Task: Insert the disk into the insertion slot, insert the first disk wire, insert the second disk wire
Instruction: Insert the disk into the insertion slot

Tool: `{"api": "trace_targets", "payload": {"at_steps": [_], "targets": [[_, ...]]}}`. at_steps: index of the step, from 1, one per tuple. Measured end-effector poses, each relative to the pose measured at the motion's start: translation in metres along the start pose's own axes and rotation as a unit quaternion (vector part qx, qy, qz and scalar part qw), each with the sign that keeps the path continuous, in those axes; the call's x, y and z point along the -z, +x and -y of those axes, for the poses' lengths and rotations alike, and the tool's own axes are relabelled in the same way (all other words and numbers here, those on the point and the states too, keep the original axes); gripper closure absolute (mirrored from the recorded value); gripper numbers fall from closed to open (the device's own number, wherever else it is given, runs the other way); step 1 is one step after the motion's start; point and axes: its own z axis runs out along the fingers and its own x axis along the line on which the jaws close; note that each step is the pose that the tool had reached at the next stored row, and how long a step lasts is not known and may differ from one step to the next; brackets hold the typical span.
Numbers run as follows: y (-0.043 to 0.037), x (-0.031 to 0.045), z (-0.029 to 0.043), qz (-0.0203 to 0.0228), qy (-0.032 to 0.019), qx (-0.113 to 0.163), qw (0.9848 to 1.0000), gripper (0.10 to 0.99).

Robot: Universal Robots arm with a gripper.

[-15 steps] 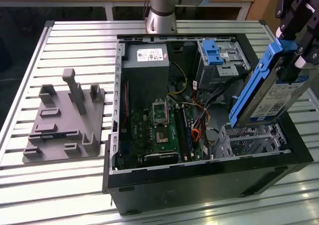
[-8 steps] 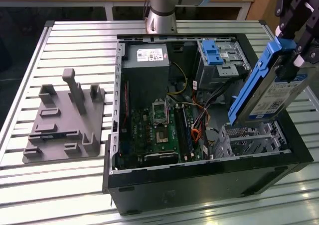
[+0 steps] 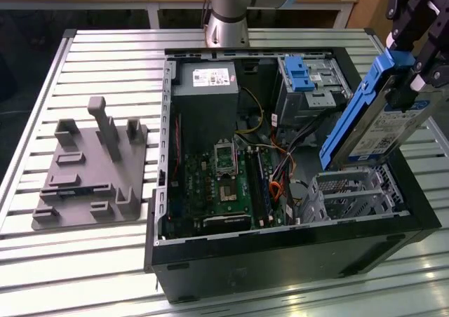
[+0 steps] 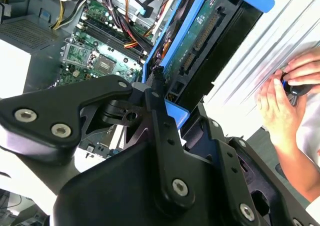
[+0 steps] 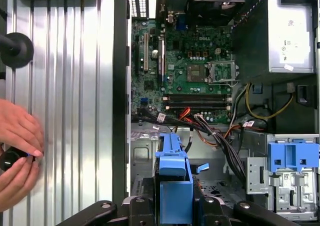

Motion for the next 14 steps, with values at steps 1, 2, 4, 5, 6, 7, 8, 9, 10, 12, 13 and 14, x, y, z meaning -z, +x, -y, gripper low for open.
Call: {"api": "trace_targets", "payload": {"at_steps": [1,2,4,5,6,7,8,9,10,12,13,14], "targets": [[0.0000,0.0000,0.0000,0.0000,0.0000,0.000,1.0000,0.722],[0.0000,0.0000,0.0000,0.0001,0.0000,0.000,1.0000,0.722],[0.0000,0.0000,0.0000,0.0001,0.0000,0.000,1.0000,0.722],[0.0000,0.0000,0.0000,0.0001,0.0000,0.000,1.0000,0.722],[0.0000,0.0000,0.0000,0.0001,0.0000,0.000,1.0000,0.722],[0.0000,0.0000,0.0000,0.0001,0.0000,0.000,1.0000,0.722],[0.0000,0.0000,0.0002,0.0001,0.0001,0.000,1.0000,0.722],[0.0000,-0.0001,0.0006,0.0001,0.0001,0.001,1.0000,0.722],[0.0000,-0.0001,0.0012,0.0001,0.0001,0.002,1.0000,0.722],[0.0000,0.0000,0.0028,-0.0001,0.0000,0.005,1.0000,0.722],[0.0000,0.0000,0.0039,-0.0002,0.0000,0.007,1.0000,0.722],[0.0000,0.0000,0.0051,-0.0002,0.0000,0.008,1.0000,0.722]]}}
